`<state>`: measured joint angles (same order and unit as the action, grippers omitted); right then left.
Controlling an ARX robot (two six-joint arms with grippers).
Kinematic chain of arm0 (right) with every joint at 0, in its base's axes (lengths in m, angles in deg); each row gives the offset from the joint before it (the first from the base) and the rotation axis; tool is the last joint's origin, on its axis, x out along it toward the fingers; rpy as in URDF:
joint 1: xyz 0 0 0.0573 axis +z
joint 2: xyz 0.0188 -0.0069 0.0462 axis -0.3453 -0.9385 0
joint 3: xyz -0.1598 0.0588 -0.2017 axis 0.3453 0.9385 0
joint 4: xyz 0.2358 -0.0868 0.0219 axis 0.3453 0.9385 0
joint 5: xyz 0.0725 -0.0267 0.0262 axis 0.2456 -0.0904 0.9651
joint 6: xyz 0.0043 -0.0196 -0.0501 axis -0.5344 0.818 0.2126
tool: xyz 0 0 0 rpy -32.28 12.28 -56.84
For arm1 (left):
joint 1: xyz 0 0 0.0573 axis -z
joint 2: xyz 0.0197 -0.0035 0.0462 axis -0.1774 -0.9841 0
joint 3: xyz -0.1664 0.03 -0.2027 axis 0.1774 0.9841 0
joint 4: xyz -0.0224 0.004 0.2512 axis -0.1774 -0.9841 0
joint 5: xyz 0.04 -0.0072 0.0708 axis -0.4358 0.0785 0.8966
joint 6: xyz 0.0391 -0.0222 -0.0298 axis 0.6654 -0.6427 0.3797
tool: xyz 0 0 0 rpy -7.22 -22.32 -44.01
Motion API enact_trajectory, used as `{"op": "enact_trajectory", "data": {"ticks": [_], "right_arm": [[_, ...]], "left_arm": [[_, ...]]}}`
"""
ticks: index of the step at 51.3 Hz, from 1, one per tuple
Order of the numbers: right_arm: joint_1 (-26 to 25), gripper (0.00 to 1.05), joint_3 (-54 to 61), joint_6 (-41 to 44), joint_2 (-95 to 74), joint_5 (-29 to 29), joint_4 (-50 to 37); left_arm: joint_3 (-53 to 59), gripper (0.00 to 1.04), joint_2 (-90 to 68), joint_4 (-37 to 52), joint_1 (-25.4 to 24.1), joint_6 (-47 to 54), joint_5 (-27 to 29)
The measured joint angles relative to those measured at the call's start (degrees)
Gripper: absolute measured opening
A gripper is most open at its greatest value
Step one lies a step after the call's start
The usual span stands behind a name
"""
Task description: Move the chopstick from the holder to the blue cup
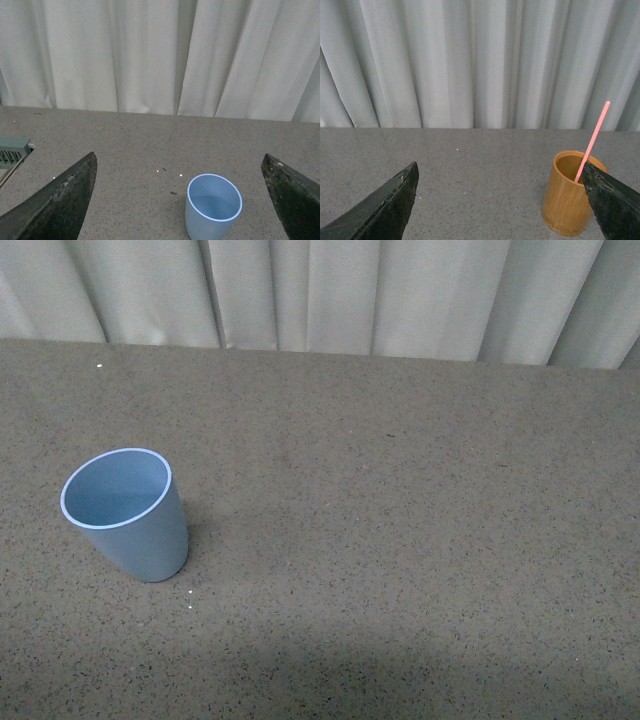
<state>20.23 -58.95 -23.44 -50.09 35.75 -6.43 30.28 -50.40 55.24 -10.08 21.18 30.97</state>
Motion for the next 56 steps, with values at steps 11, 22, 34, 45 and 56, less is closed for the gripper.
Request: {"op": "enact_trajectory", "data": {"ticks": [11,22,34,45,56], "right_arm": [[0.0,0.95,0.0,0.0,0.0,0.0,0.0],[0.0,0.95,0.0,0.0,0.0,0.0,0.0],[0.0,0.95,0.0,0.0,0.0,0.0,0.0],[0.0,0.95,0.0,0.0,0.0,0.0,0.0],[0.0,0.95,0.0,0.0,0.0,0.1,0.0]], "left_arm": [[0.0,0.98,0.0,0.0,0.0,0.0,0.0],[0.0,0.98,0.0,0.0,0.0,0.0,0.0],[0.0,0.98,0.0,0.0,0.0,0.0,0.0],[0.0,0.98,0.0,0.0,0.0,0.0,0.0],[-5.9,0.98,-10.8,-14.1,-8.1,-11.4,-23.2]]}}
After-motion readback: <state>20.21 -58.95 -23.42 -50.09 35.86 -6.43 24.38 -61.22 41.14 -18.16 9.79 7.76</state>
